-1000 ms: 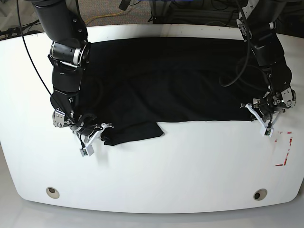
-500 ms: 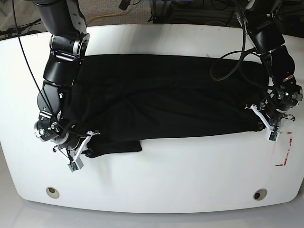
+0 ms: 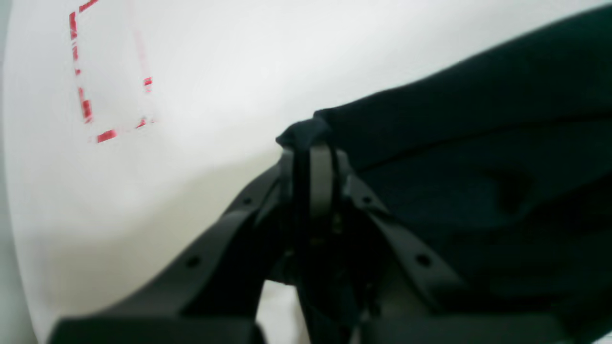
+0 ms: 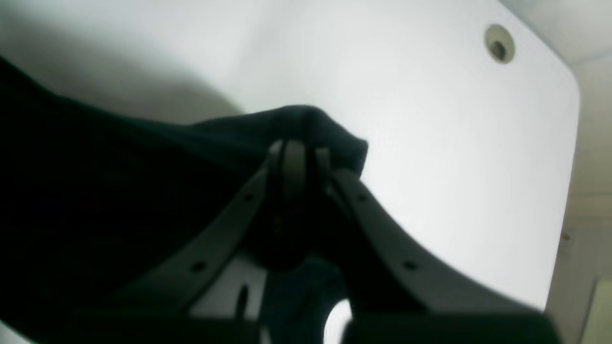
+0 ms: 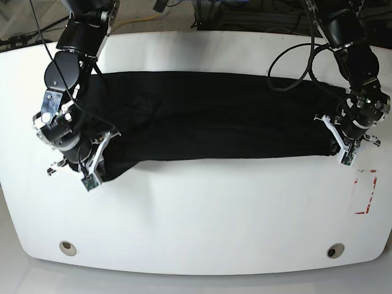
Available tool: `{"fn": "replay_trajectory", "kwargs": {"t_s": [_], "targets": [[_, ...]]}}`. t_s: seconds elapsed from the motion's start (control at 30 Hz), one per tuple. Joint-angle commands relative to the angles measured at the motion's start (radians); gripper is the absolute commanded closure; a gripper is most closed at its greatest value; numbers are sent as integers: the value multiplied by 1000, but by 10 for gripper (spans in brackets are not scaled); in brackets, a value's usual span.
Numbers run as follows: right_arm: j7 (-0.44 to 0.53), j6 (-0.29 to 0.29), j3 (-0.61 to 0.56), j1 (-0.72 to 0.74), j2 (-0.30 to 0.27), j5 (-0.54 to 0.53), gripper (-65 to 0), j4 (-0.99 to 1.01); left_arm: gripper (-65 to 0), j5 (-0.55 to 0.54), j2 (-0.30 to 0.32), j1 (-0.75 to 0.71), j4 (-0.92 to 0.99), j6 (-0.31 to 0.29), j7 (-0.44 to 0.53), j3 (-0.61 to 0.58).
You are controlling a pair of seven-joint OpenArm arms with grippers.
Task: Fold the T-shirt properly
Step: 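Lift the hem with both grippers and fold it over toward the collar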
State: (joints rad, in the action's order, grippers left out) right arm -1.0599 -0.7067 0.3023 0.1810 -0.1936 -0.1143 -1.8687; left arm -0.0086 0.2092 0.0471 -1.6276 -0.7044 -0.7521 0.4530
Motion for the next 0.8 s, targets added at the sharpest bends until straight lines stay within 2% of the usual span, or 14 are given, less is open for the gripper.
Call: {"fn": "replay_trajectory", "kwargs": {"t_s": [0.0,0.17,0.23,0.37,0.47,0.6,0.67,0.77], "targets": [[8,9,5,-97,6,6,0,-128,0,0,17,-48,-76,6,16,5],[8,9,120,-234,69,-12,0,-157,0,0,17,-145,-124,6,16,7],[8,9,208,-291,87,-84,0,-157,0,0,23,-183,-125,6,16,8],[8,9,269,-384,88,-207,-3,-156,-1,0,25,-247,-133,6,16,10],[8,9,277,-436,95,-246,-59,-147,-4,6,25,-275,-133,6,16,8],[13,9,288,-447,119,-227,-160,-72,-11,8,25,-292,-125,6,16,5],[25,9,308,-443,122,-212,-208,-30,-61,8,25,-292,-119,6,16,5],[63,9,346,-443,118,-204,-320,33,-276,8,28,-296,-95,6,16,5]]}}
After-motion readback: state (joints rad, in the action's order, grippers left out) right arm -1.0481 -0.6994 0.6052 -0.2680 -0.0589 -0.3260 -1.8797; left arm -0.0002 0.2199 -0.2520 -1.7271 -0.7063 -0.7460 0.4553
